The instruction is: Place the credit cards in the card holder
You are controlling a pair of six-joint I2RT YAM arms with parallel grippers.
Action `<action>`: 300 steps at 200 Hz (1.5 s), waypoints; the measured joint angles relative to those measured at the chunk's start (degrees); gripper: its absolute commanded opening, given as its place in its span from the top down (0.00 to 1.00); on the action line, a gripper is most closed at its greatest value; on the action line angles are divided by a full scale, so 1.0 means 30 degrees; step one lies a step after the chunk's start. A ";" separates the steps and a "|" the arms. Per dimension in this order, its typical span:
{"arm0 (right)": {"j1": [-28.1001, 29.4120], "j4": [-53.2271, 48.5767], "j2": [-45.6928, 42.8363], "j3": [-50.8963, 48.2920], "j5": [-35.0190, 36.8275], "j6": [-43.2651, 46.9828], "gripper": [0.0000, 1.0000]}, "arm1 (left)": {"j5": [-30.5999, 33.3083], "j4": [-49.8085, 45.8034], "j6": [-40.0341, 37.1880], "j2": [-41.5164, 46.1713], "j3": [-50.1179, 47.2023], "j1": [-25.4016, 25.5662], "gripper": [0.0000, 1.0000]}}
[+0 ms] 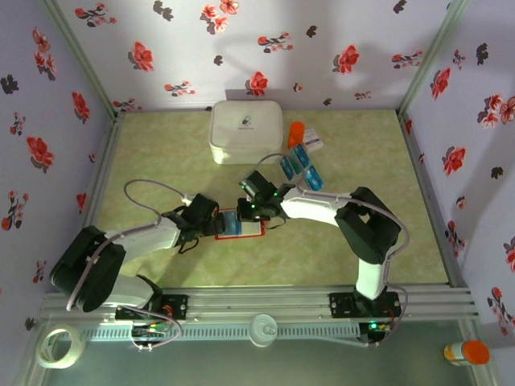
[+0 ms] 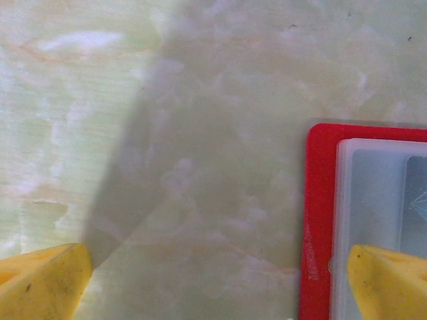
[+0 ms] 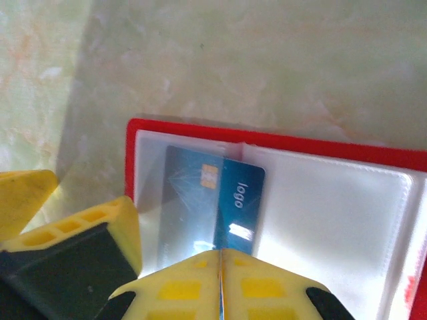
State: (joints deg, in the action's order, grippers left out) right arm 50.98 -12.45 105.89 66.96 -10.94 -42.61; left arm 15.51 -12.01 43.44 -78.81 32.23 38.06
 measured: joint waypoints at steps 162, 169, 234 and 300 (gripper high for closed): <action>0.0080 0.0583 0.2528 0.1268 -0.0699 -0.0066 0.94 | 0.0051 0.0270 0.0080 0.0153 -0.0175 -0.0029 0.00; 0.0102 0.0729 0.2594 0.1275 -0.0758 -0.0160 0.94 | 0.0051 0.0270 0.0102 0.0160 -0.0175 -0.0029 0.00; 0.0175 0.1486 0.2747 0.1268 -0.1311 -0.0867 0.93 | 0.0044 -0.0758 0.1020 0.0554 -0.0109 -0.0561 0.00; 0.0036 0.1231 0.1392 0.0699 -0.1209 -0.0794 0.92 | 0.0029 -0.2164 0.2127 0.0634 0.0211 -0.1180 0.00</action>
State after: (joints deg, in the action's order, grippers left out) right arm 51.09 -8.75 110.06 69.06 -14.57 -44.99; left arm 15.59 -18.50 49.82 -76.90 32.86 34.52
